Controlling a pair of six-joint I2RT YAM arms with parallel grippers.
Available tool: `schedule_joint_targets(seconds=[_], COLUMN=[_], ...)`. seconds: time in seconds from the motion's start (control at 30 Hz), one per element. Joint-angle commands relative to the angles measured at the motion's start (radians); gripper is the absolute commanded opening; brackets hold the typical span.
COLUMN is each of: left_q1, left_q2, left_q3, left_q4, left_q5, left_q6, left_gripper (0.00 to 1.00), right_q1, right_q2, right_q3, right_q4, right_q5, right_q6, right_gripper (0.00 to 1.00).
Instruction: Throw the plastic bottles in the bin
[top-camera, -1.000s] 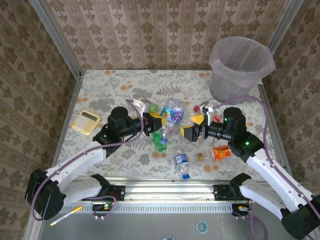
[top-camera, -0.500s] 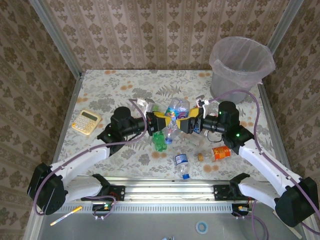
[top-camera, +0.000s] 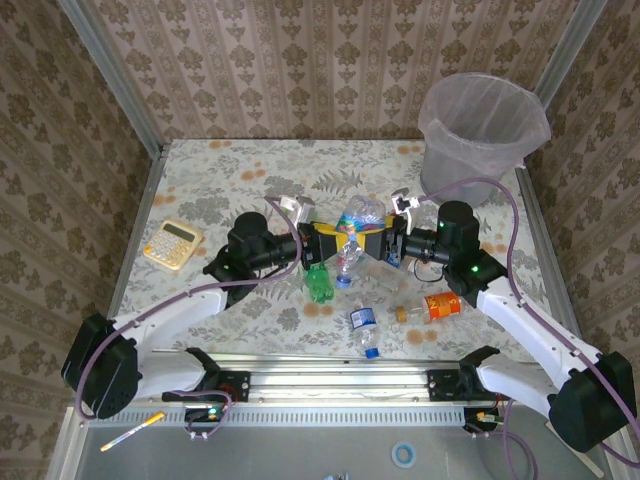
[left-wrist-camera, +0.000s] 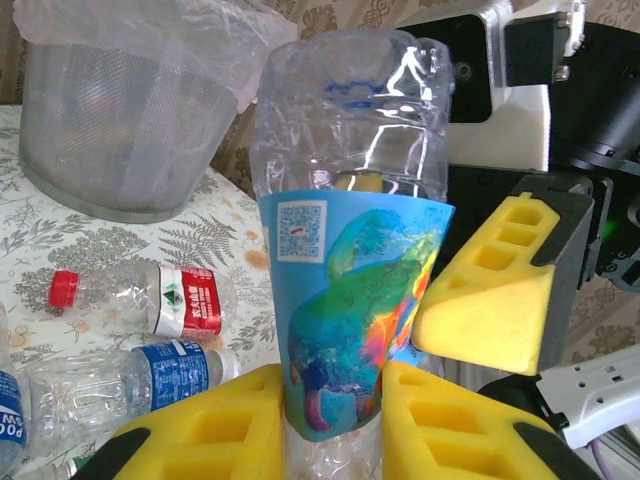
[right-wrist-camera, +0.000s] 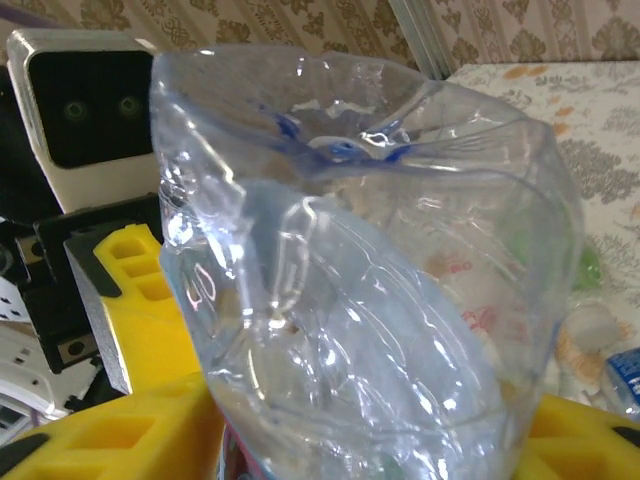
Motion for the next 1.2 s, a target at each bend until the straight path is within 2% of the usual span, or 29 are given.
schedule_joint_targets(seconds=[0.0, 0.1, 0.17, 0.2, 0.27, 0.33, 0.43, 0.47, 0.67, 0.8, 0.93, 1.17], left_q1=[-0.008, -0.007, -0.005, -0.005, 0.000, 0.007, 0.019, 0.022, 0.050, 0.078, 0.098, 0.122], left_q2=[0.016, 0.019, 0.021, 0.021, 0.018, 0.007, -0.017, -0.027, -0.101, -0.170, -0.224, -0.278], left_q3=[0.005, 0.004, 0.003, 0.002, 0.000, -0.004, -0.009, -0.009, -0.016, -0.030, -0.030, -0.051], left_q4=[0.054, 0.056, 0.053, 0.049, 0.042, 0.029, -0.013, -0.030, -0.126, -0.191, -0.277, -0.325], left_q5=[0.020, 0.019, 0.014, 0.011, 0.005, -0.008, -0.029, -0.037, -0.078, -0.114, -0.152, -0.188], left_q6=[-0.020, -0.023, -0.023, -0.023, -0.022, -0.020, -0.010, -0.005, 0.024, 0.041, 0.067, 0.073], left_gripper=[0.25, 0.27, 0.35, 0.38, 0.52, 0.71, 0.88, 0.90, 1.00, 1.00, 1.00, 1.00], right_q1=[0.004, 0.002, 0.002, 0.002, 0.002, 0.002, 0.002, 0.002, 0.002, 0.002, 0.004, 0.003], right_q2=[-0.018, -0.020, -0.024, -0.027, -0.035, -0.049, -0.078, -0.085, -0.137, -0.158, -0.125, -0.036], right_q3=[0.011, 0.017, 0.023, 0.025, 0.028, 0.032, 0.037, 0.039, 0.052, 0.096, 0.220, 0.398], right_q4=[0.005, -0.013, -0.027, -0.034, -0.050, -0.079, -0.124, -0.137, -0.185, -0.225, -0.347, -0.417], right_q5=[-0.038, -0.037, -0.035, -0.035, -0.025, 0.003, 0.062, 0.090, 0.240, 0.362, 0.463, 0.672], right_q6=[-0.004, -0.004, -0.004, -0.007, -0.011, -0.023, -0.051, -0.058, -0.114, -0.176, -0.279, -0.478], right_gripper=[0.47, 0.37, 0.29, 0.29, 0.28, 0.28, 0.28, 0.27, 0.25, 0.26, 0.30, 0.27])
